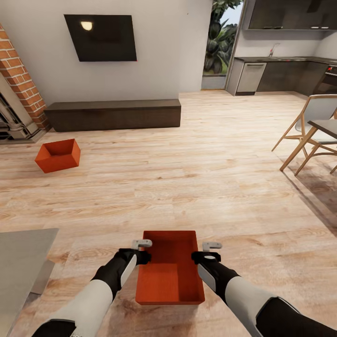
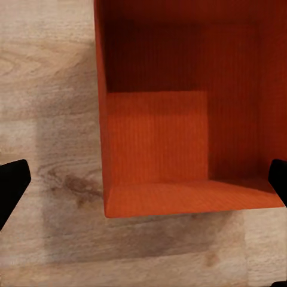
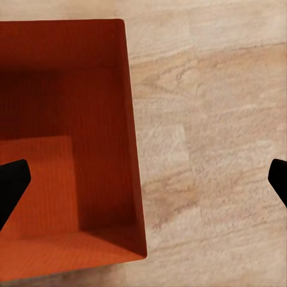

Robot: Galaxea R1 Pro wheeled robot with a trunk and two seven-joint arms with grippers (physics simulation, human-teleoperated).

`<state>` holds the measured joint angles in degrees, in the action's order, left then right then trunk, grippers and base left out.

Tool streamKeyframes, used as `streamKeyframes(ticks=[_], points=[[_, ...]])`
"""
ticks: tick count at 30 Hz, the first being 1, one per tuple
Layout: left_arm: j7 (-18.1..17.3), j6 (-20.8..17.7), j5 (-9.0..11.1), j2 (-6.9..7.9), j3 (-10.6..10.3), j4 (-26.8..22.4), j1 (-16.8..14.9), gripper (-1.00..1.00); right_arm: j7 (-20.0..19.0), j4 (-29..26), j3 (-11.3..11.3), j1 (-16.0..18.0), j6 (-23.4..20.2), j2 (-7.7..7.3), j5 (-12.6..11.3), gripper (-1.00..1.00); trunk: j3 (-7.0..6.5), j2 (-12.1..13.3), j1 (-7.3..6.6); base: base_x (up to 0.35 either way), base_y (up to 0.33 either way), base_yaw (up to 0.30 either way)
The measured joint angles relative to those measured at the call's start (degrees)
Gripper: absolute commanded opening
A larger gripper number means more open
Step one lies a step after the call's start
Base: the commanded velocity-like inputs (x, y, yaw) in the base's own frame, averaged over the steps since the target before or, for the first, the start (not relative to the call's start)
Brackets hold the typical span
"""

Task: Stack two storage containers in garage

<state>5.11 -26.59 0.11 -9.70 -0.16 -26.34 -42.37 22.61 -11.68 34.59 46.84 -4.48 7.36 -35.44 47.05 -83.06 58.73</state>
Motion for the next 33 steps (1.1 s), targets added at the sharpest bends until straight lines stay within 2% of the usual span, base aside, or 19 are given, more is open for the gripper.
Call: streamKeyframes(ticks=[8,14,17,31,33], points=[[0.2,0.1,0.0,0.11,0.0,0.4,-0.2,1.00,0.0,0.2,0.0,0.1,0.1,0.17,0.1,1.00,0.00,0.0,0.00,0.000,0.000,0.000],[0.2,0.1,-0.2,0.31,0.0,0.1,-0.2,1.00,0.0,0.3,0.1,0.2,0.3,1.62,0.3,1.00,0.00,0.0,0.00,0.000,0.000,0.000],[0.2,0.1,-0.3,0.43,0.0,-0.5,-0.2,1.00,0.0,0.4,0.1,0.2,0.3,1.86,0.4,1.00,0.00,0.0,0.00,0.000,0.000,0.000],[0.2,-0.8,-0.1,0.31,0.5,-4.1,-0.3,1.00,-0.1,0.4,0.0,0.2,0.1,1.20,0.2,1.00,0.00,0.0,0.00,0.000,0.000,0.000],[0.2,-0.8,-0.2,0.34,0.5,-4.1,-0.3,1.00,-0.1,0.4,0.0,0.2,0.1,1.20,0.3,1.00,0.35,-0.8,0.43,0.000,0.000,0.000]])
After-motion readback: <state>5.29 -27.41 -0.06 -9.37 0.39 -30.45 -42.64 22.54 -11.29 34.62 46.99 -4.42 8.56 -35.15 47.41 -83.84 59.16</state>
